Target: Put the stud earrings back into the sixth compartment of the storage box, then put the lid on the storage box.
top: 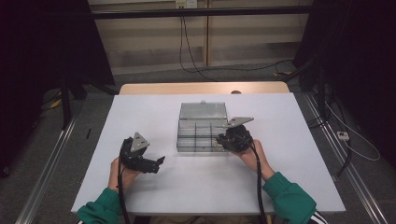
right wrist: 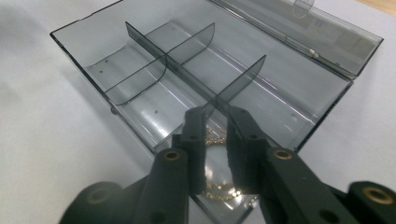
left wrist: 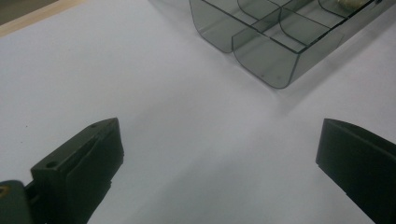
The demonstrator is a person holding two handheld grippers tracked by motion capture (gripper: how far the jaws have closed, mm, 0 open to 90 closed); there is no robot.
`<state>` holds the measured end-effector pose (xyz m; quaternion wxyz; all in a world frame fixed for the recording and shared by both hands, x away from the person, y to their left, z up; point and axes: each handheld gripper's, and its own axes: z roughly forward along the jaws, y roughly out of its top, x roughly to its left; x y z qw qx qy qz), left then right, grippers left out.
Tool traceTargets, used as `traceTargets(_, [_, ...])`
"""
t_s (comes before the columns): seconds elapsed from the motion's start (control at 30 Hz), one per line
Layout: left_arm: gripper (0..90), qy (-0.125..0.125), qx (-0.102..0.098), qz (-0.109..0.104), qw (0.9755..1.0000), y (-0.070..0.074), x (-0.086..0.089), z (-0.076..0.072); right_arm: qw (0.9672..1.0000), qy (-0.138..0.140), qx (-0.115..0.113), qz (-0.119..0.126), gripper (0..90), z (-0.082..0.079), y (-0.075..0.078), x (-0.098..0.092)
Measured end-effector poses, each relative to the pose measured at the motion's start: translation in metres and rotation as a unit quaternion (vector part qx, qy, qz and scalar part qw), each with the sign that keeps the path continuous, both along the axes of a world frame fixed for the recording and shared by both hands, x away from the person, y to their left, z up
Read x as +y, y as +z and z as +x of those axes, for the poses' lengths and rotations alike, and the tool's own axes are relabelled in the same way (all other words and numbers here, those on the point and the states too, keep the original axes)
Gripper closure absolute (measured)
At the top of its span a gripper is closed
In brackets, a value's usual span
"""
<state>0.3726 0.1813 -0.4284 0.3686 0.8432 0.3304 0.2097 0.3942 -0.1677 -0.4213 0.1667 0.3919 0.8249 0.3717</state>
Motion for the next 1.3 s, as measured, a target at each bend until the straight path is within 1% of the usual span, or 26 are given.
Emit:
traceTargets(0.1, [0.4,-0.001,0.000,0.002,1.0000,-0.001,0.000,0.001,1.0000,0.001,-0.004,0.005,68.4,-0.002,0.003,-0.004])
traceTargets(0.2, [0.4,0.000,0.000,0.002,1.0000,0.000,0.001,0.001,0.9999,0.006,-0.008,0.005,58.3,-0.005,0.005,-0.007])
traceTargets(0.27, [0.4,-0.001,-0.001,0.000,1.0000,-0.001,0.001,0.001,0.9999,0.006,-0.006,0.008,48.1,-0.007,0.007,-0.012])
traceTargets(0.3, [0.3,0.000,0.000,-0.002,1.0000,-0.002,0.001,0.001,0.9999,0.007,-0.007,0.011,41.2,-0.008,0.008,-0.014])
traceTargets(0.4, [0.4,-0.001,-0.001,0.001,1.0000,-0.001,0.002,0.001,0.9997,0.015,-0.001,0.020,24.3,-0.012,0.008,-0.023])
traceTargets(0.53, [0.4,0.000,-0.002,0.003,1.0000,-0.001,0.001,0.001,0.9994,0.025,0.010,0.021,11.3,-0.015,0.007,-0.034])
traceTargets(0.63, [0.4,0.001,-0.003,0.001,1.0000,-0.001,0.001,0.001,0.9992,0.025,0.018,0.026,5.8,-0.015,0.005,-0.042])
traceTargets(0.67, [0.4,0.000,-0.003,0.002,1.0000,-0.001,0.001,0.001,0.9992,0.025,0.018,0.026,4.2,-0.015,0.006,-0.044])
traceTargets(0.8, [0.3,-0.001,-0.001,0.001,1.0000,-0.001,0.001,0.001,0.9989,0.023,0.019,0.037,0.0,-0.014,0.008,-0.052])
traceTargets(0.97, [0.4,-0.002,-0.001,0.001,1.0000,0.000,0.000,0.000,0.9988,0.020,0.018,0.041,0.0,-0.014,0.008,-0.057])
traceTargets(1.13, [0.4,-0.004,-0.004,0.001,1.0000,0.000,-0.002,-0.001,0.9989,0.018,0.021,0.037,0.0,-0.012,0.006,-0.057])
traceTargets(1.17, [0.4,-0.004,-0.001,-0.001,1.0000,0.001,-0.003,-0.001,0.9990,0.018,0.021,0.036,0.0,-0.011,0.006,-0.057])
traceTargets(1.2, [0.4,-0.006,-0.003,0.003,1.0000,0.001,-0.003,-0.001,0.9990,0.017,0.020,0.037,0.0,-0.011,0.006,-0.057])
traceTargets(1.23, [0.4,-0.006,-0.002,-0.001,1.0000,0.001,-0.005,-0.001,0.9990,0.016,0.020,0.037,0.0,-0.010,0.006,-0.057])
traceTargets(1.3, [0.4,-0.009,-0.005,0.001,0.9999,0.002,-0.008,-0.002,0.9990,0.016,0.019,0.037,0.0,-0.010,0.006,-0.058])
